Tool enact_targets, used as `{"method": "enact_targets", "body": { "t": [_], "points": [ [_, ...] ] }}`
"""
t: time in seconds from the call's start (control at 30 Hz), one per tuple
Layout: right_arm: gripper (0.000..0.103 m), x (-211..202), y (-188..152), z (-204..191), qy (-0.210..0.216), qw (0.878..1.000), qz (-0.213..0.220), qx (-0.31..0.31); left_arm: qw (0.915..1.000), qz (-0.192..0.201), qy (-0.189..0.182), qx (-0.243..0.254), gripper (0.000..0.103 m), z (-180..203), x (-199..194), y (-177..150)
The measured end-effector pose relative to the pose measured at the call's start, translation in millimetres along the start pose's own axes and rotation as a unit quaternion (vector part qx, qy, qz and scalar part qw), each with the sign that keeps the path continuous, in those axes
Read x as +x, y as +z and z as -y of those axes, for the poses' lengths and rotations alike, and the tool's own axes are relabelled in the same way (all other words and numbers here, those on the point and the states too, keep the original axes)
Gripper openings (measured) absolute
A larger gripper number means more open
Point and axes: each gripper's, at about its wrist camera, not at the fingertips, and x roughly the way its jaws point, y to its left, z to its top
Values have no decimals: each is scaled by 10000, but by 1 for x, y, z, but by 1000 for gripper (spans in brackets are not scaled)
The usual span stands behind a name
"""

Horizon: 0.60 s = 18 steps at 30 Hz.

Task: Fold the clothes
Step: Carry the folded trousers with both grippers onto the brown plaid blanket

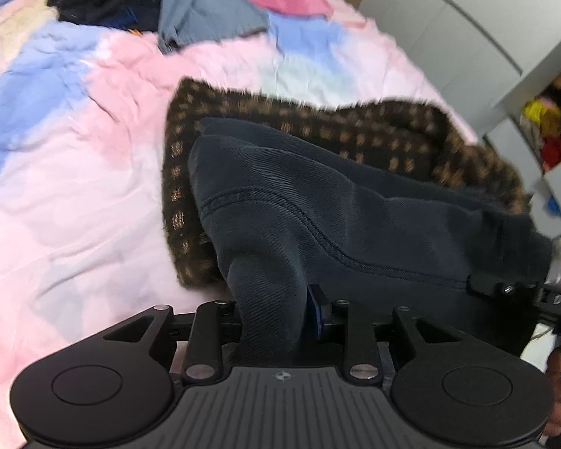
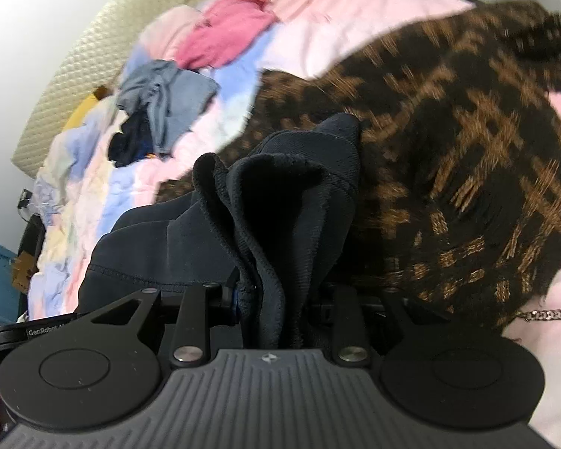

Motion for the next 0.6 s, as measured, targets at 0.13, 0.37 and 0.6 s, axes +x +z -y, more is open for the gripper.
{"method": "enact_targets", "body": {
  "t": [0.13, 0.37, 0.6],
  "points": [
    [33, 23, 1, 15, 56, 9999, 48, 94, 9997, -155, -45, 169, 40, -10, 22, 7],
    [36, 51, -3, 26, 112, 9999, 84, -28, 9993, -256, -197, 189, 47, -25, 41, 4],
    [37, 48, -1, 17, -22, 10000, 72, -25, 9996, -110, -222, 133, 49, -27, 19, -7]
  ]
}}
